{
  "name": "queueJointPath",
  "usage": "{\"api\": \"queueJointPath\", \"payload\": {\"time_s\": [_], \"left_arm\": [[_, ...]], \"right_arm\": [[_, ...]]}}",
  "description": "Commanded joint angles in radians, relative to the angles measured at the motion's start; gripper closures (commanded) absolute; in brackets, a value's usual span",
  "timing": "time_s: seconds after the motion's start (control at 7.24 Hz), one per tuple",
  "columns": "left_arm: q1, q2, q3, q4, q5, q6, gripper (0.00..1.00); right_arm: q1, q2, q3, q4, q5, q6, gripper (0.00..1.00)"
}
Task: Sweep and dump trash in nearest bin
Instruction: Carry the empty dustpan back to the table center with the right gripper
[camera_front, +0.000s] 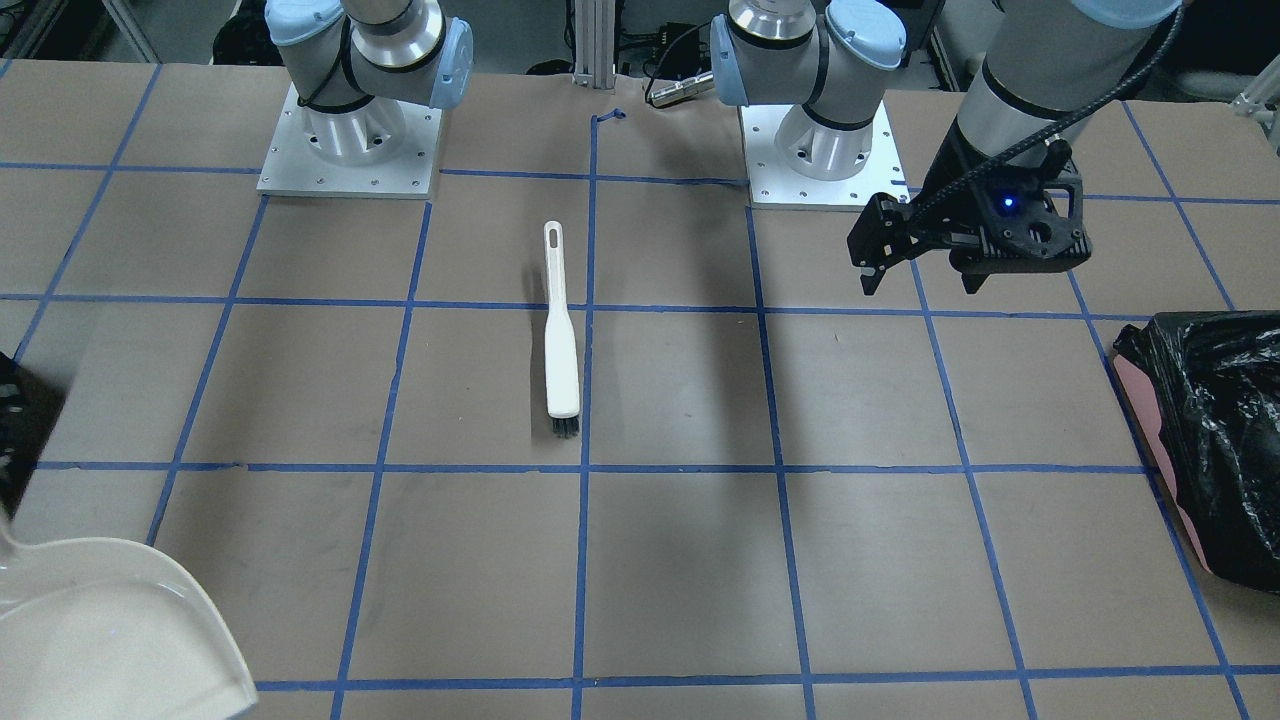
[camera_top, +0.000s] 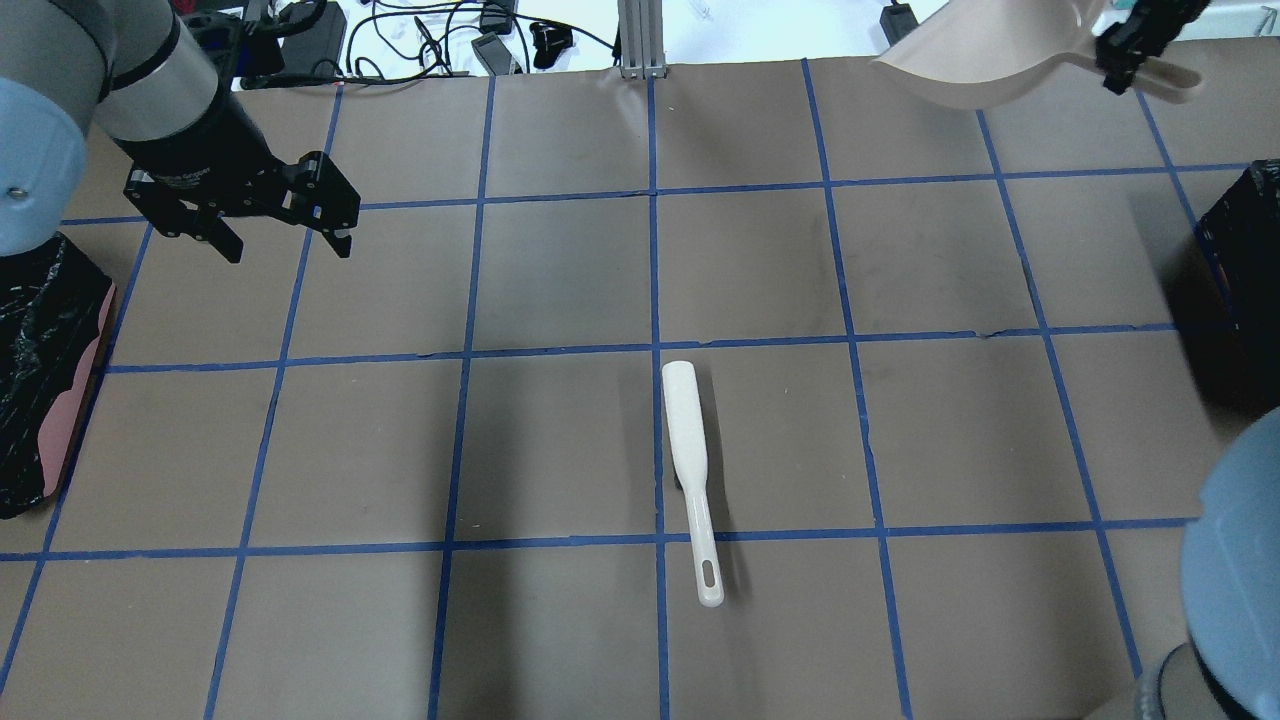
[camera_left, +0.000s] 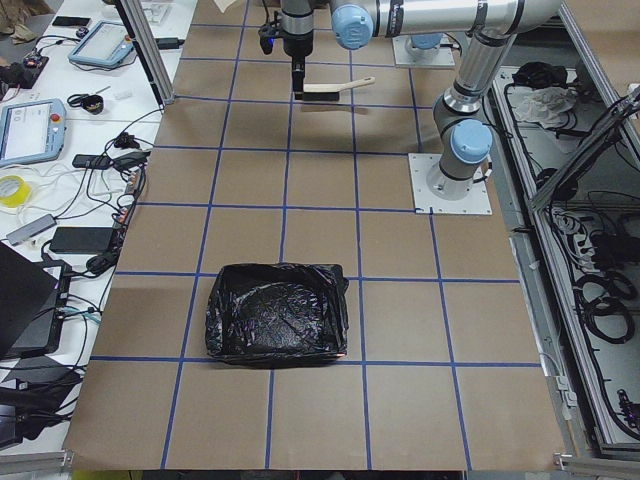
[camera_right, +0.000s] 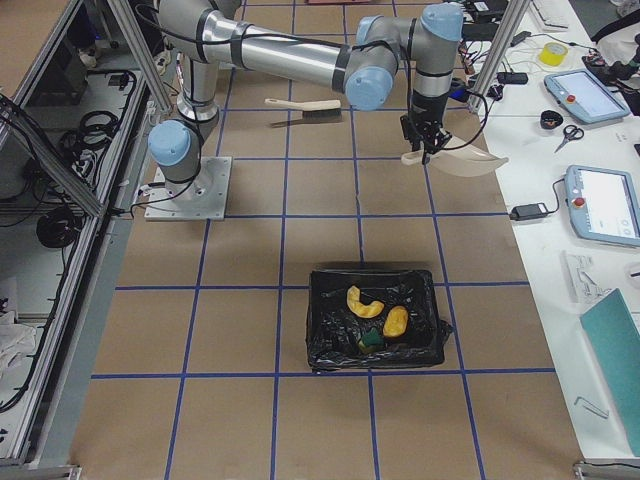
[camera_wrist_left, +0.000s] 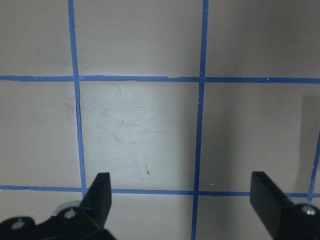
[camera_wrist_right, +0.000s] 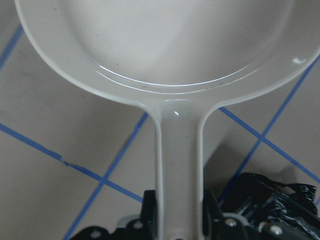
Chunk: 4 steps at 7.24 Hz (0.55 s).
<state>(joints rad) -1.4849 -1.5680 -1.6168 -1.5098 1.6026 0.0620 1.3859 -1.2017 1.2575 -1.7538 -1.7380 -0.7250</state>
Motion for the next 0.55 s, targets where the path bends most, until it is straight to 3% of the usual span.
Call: {"api": "queueJointPath", "payload": {"time_s": [0.0, 0.41], "left_arm": [[0.0, -0.001, 0.0, 0.0, -0.001, -0.001, 0.0], [0.0, 0.002, -0.002, 0.0, 0.0, 0.001, 0.0]], "right_arm": [[0.177, 0.004, 0.028, 0.014, 0.067, 0.406, 1.0], [0.35, 0.036, 0.066, 0.023, 0.152, 0.797, 1.0]]}}
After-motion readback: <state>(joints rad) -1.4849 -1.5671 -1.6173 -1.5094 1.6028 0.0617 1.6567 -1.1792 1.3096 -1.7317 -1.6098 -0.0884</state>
